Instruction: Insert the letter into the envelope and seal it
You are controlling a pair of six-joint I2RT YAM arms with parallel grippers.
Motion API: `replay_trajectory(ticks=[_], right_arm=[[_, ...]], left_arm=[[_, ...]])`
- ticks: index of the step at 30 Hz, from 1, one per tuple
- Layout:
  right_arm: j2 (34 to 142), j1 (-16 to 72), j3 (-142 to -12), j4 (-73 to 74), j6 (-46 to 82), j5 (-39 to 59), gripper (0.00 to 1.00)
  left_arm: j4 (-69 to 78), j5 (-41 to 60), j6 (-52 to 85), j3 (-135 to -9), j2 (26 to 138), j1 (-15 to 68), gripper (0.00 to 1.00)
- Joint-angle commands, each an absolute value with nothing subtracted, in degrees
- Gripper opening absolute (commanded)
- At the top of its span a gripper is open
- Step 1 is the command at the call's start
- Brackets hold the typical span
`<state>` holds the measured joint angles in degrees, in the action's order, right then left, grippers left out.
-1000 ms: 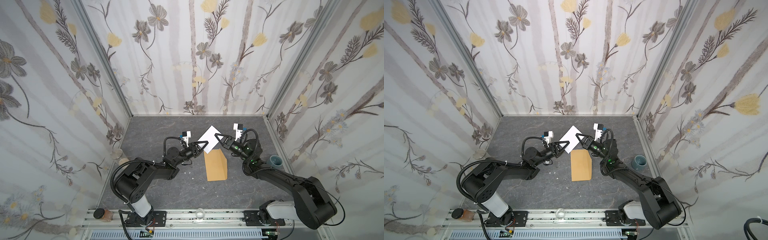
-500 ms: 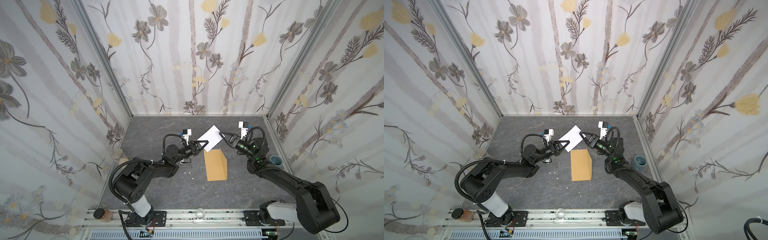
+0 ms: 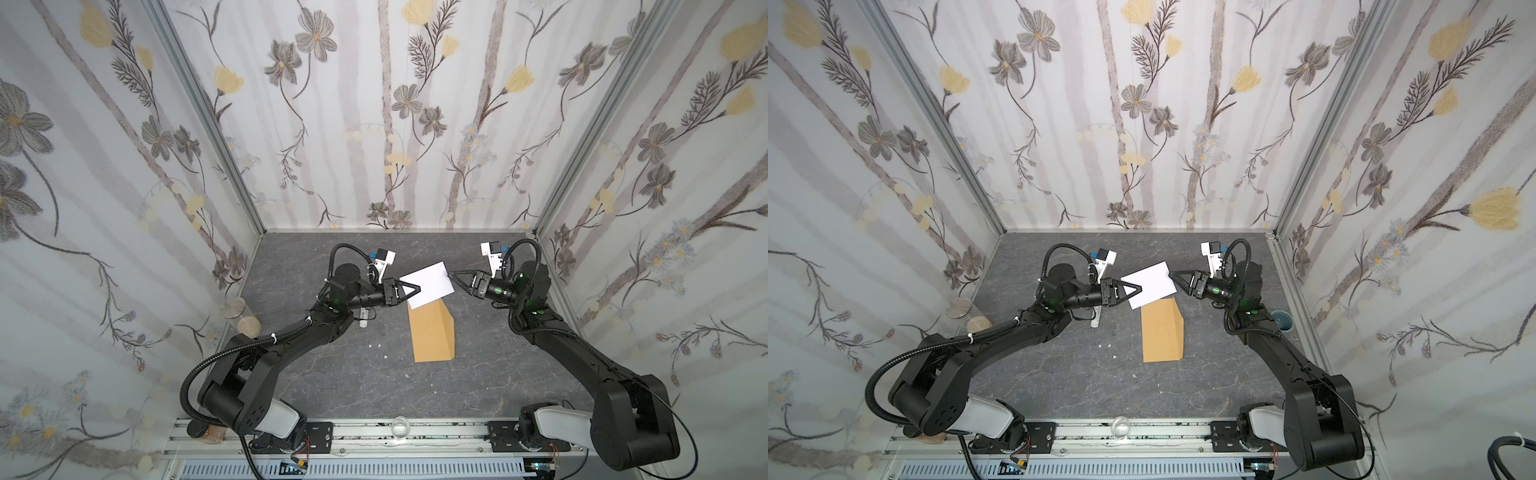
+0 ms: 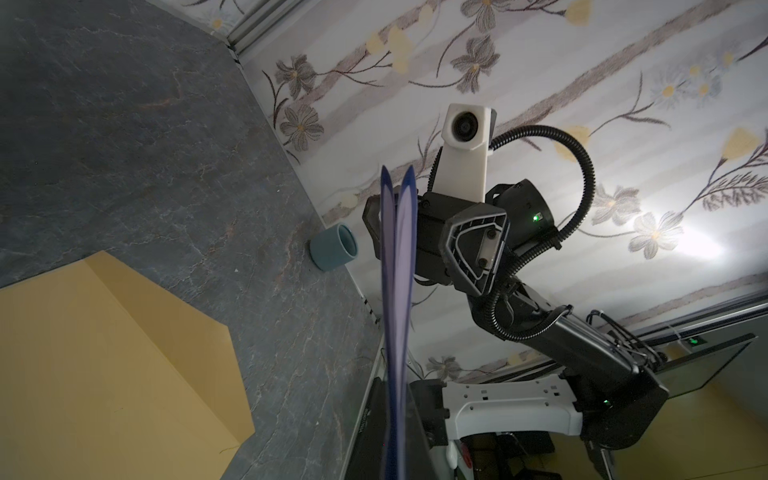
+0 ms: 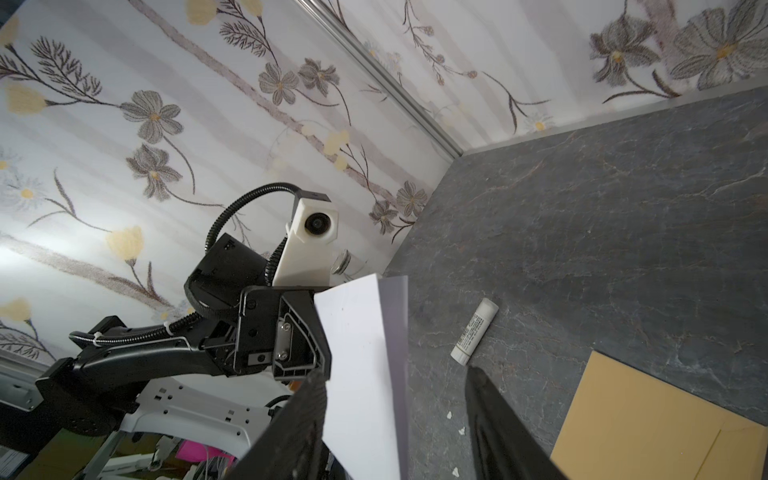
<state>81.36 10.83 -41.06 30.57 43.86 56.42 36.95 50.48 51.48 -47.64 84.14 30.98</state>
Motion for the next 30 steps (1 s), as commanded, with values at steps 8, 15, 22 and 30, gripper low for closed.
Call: replay_trajectory(ticks=[8,15,22,30], right_arm=[[81.99,12.19,-40.08,35.87,44.38,65.52,0.56],[83.60,13.35,-41.61,34.34,42.70,65.93,0.58],[84.88,13.62,-42.74,30.06,39.61,64.70,0.58],[85.34,13.70,-47.50,21.71,33.32,63.34,0.59]], left_arm=[[11.60,57.92,34.67,-55.21,82.22,28.93,0.00],[11.51,62.25,35.56,-57.08,82.57,28.39,0.00],[11.51,64.31,36.50,-57.61,81.50,28.22,0.00],[11.34,64.60,36.83,-57.49,80.66,27.83,0.00]])
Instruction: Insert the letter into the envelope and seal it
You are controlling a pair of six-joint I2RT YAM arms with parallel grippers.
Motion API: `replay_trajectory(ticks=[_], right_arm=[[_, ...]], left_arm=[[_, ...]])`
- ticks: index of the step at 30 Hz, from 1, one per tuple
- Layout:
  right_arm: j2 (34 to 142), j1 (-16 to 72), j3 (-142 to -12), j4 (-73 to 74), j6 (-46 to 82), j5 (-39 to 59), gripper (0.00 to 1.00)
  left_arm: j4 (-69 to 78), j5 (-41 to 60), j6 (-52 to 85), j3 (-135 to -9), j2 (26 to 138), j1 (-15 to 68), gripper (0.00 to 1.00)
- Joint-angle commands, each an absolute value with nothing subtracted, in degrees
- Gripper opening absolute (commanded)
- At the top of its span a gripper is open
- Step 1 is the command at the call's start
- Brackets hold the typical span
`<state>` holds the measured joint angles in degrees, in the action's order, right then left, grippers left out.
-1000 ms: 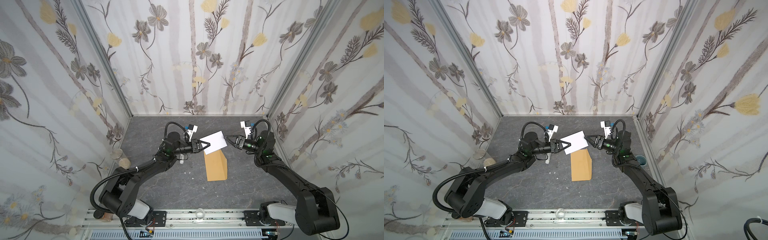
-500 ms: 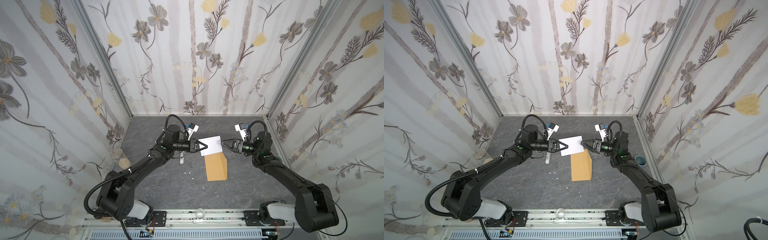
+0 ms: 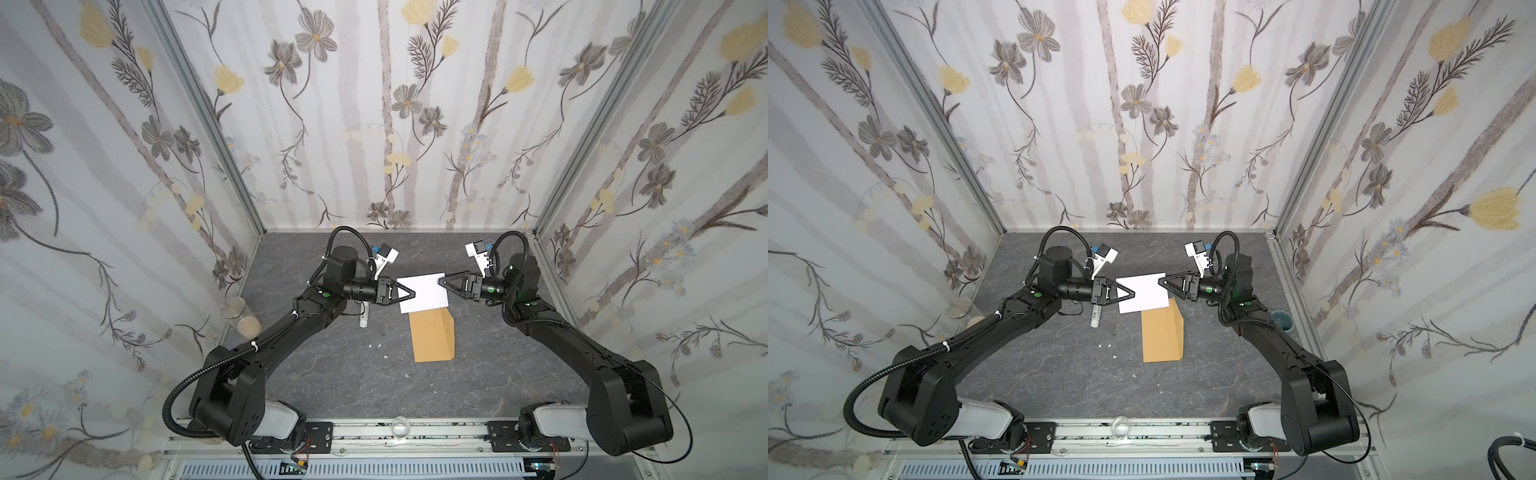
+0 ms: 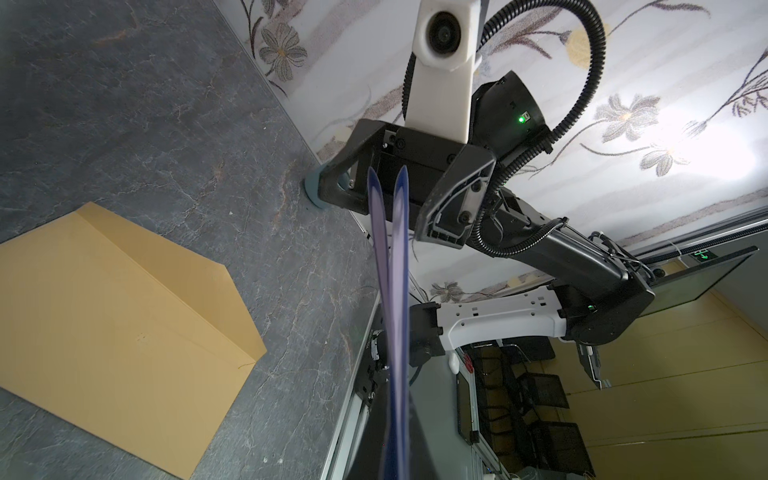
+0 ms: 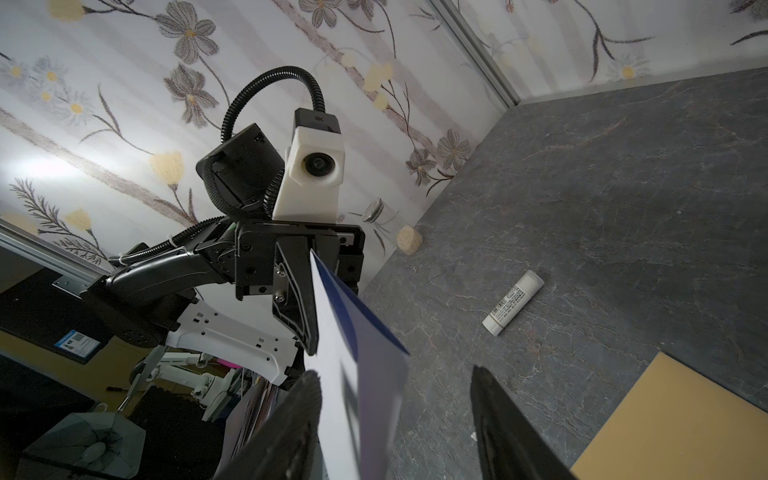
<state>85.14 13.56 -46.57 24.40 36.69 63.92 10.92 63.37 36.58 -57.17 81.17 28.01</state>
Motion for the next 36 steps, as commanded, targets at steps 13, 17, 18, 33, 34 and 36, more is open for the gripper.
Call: replay_trajectory(ticks=[13,17,18,33,34,36], right_arm=[[87.45,17.56,-48.22,26.52,36.94,66.21,0.21],[87.63,17.66,-47.99,29.00,38.91,66.86,0.00],[87.54,17.69,-47.95,29.34,39.23,66.97,0.00],[83.16,18.53,-43.59,46.14,53.23,53.69,0.00],[82.74,18.47,-41.56,47.30,54.34,51.47,0.00],[82.19,18.63,-40.83,49.27,55.89,48.07,0.00]], left_arm=[[11.34,63.84,36.66,-57.86,81.17,27.85,0.00],[11.34,63.16,36.68,-57.70,81.30,27.75,0.00],[11.34,62.79,36.61,-57.59,81.29,27.77,0.00],[20.12,45.13,47.24,-52.98,75.75,26.28,0.63],[21.95,42.62,48.91,-51.73,74.61,26.28,0.65],[26.61,38.97,52.05,-48.39,72.55,26.28,0.65]])
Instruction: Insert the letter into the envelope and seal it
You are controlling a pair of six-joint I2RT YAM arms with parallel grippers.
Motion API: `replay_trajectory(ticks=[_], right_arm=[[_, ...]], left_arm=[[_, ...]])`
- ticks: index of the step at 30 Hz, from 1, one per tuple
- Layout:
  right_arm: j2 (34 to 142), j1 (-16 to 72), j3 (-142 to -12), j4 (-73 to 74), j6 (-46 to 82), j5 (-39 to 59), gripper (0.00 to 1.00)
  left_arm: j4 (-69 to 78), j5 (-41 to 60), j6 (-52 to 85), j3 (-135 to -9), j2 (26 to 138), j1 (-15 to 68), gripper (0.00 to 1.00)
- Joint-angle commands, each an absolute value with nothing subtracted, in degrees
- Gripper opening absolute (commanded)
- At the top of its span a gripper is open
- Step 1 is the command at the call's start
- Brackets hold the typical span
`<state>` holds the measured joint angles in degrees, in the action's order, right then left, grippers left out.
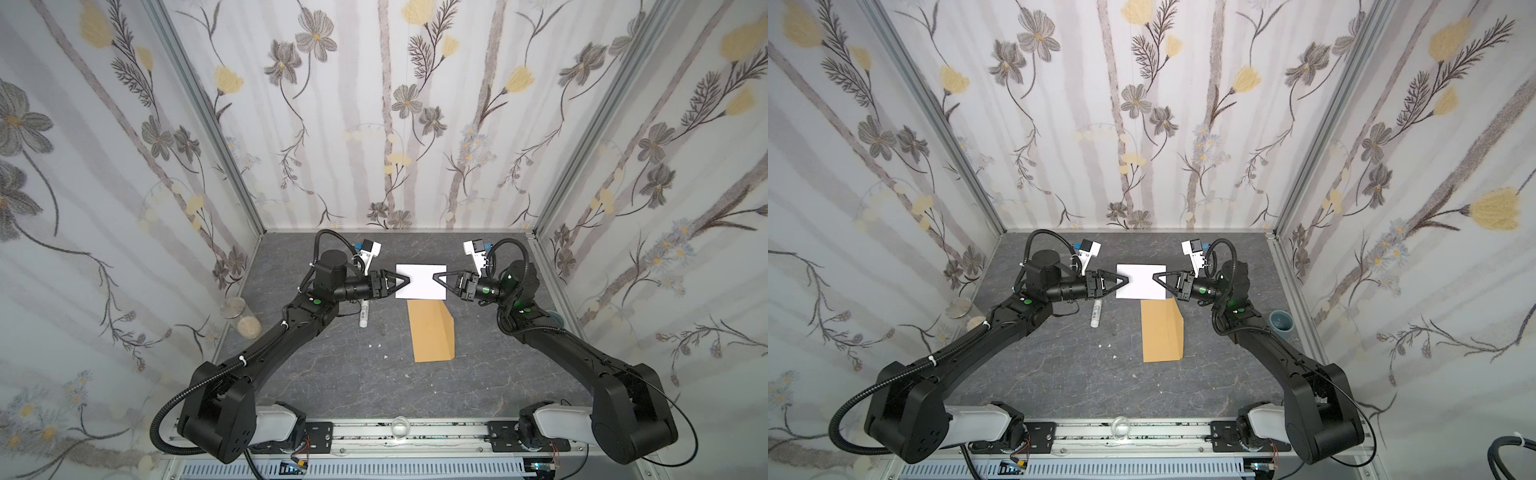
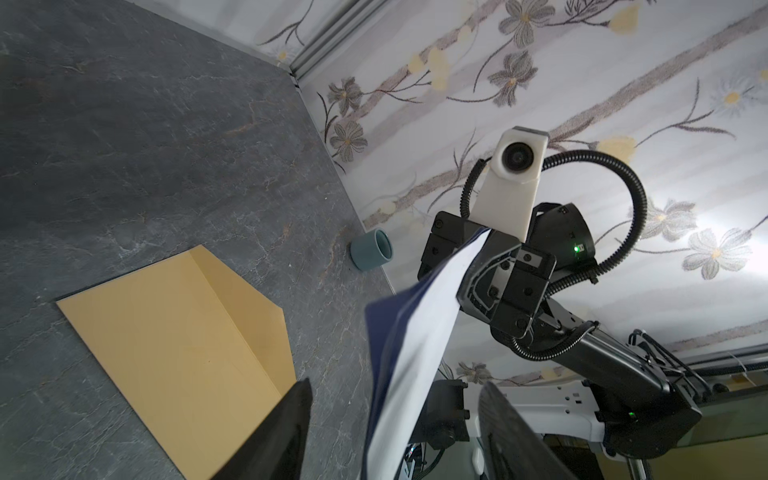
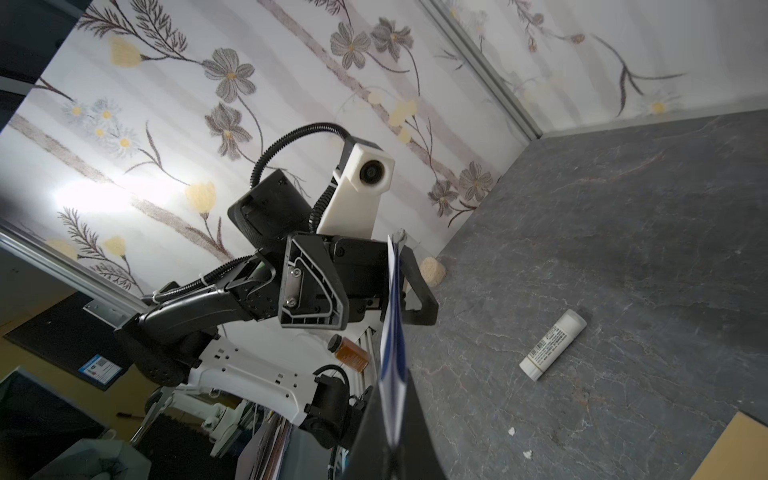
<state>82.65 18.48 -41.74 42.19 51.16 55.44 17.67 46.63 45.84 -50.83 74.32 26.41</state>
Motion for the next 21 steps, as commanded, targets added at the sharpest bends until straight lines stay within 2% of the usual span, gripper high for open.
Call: replay_trajectory(ticks=[1,6,11,21], right_arm=[[81.78,18.74,-40.34,50.17,56.59,46.17,0.00],[80.77,21.05,-38.62,52.85,58.16,36.59,0.00],[80.99,25.10,-37.58,55.29,60.12,27.57,0.00],[84.78,30.14,-33.58,67.32,67.84,19.86,0.00]], left_arm=[[28.55,36.89,53.06,-46.77,72.29,26.36,0.65],[35.88,24.70,56.71,-39.44,66.30,29.03,0.68],[41.81,15.51,57.60,-36.05,66.16,35.09,0.67],[55.01,9.44,57.97,-36.30,73.92,38.84,0.56]])
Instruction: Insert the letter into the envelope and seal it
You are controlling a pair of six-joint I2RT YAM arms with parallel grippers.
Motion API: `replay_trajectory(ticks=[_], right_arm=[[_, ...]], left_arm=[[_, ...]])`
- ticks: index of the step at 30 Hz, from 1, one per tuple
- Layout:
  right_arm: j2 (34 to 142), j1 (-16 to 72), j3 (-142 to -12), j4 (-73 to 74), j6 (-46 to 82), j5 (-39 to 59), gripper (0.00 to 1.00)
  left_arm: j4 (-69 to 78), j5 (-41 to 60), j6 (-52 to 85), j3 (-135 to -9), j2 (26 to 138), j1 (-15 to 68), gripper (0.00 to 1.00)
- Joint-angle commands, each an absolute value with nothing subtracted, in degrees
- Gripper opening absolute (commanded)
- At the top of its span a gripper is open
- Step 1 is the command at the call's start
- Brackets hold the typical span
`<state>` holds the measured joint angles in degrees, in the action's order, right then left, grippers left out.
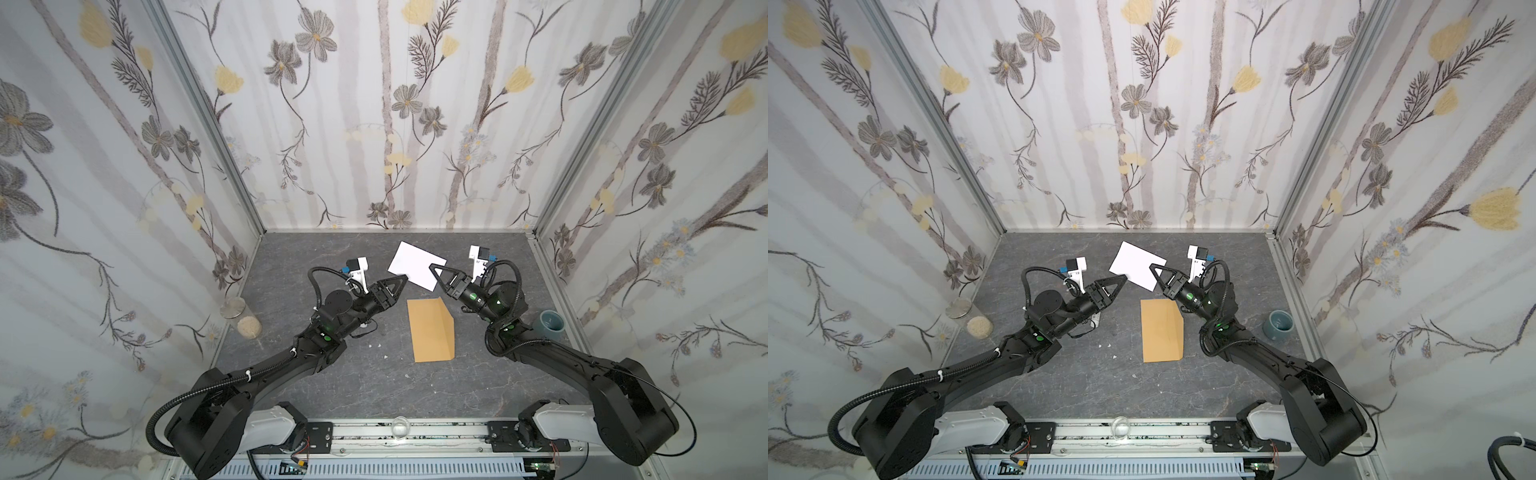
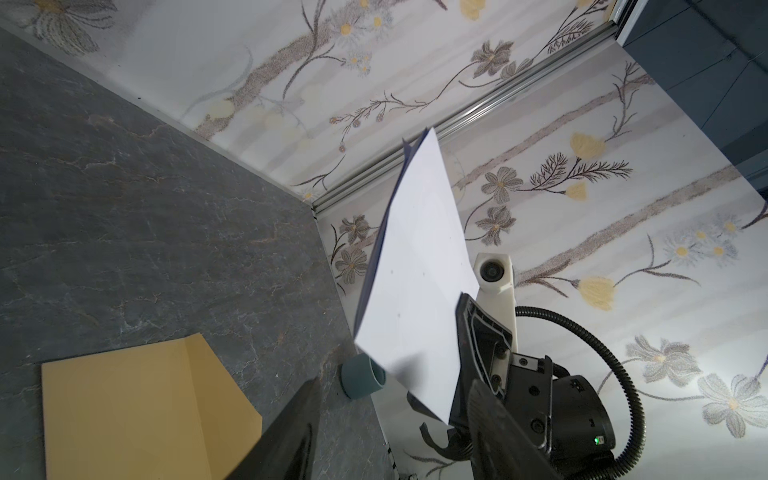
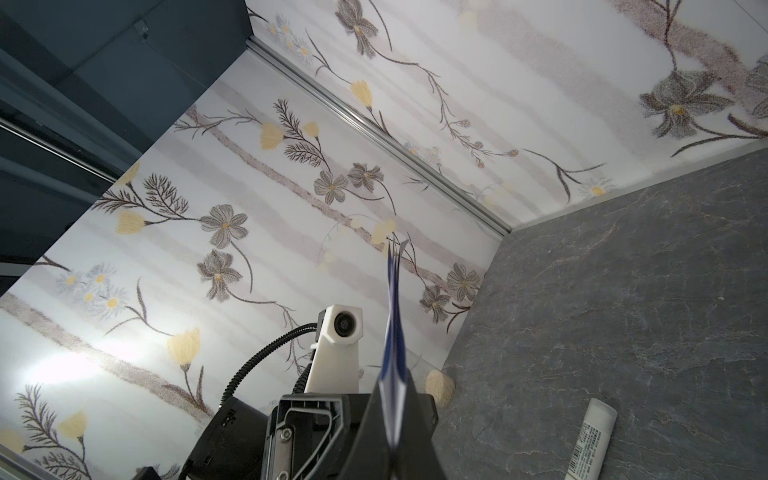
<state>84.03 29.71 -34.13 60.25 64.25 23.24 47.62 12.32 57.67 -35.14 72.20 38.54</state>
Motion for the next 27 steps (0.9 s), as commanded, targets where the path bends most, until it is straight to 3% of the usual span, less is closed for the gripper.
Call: replay_trajectory(ticks=[1,15,27], right_arm=[[85.14,30.34,-33.44,68.39,68.40,19.63,0.00],[85.16,31.57,-34.18,66.62,67.19,17.90,0.00],[86.03,31.70,-35.11,65.83,66.89,18.90,0.00]], left_arm=[[55.54,9.41,57.90,-36.80,74.84,39.09,0.55],[60.79,9.11,59.11,-39.07,80.43,41.33,0.45],[62.41,11.06,58.45,-40.95,82.95,41.36,0.14]])
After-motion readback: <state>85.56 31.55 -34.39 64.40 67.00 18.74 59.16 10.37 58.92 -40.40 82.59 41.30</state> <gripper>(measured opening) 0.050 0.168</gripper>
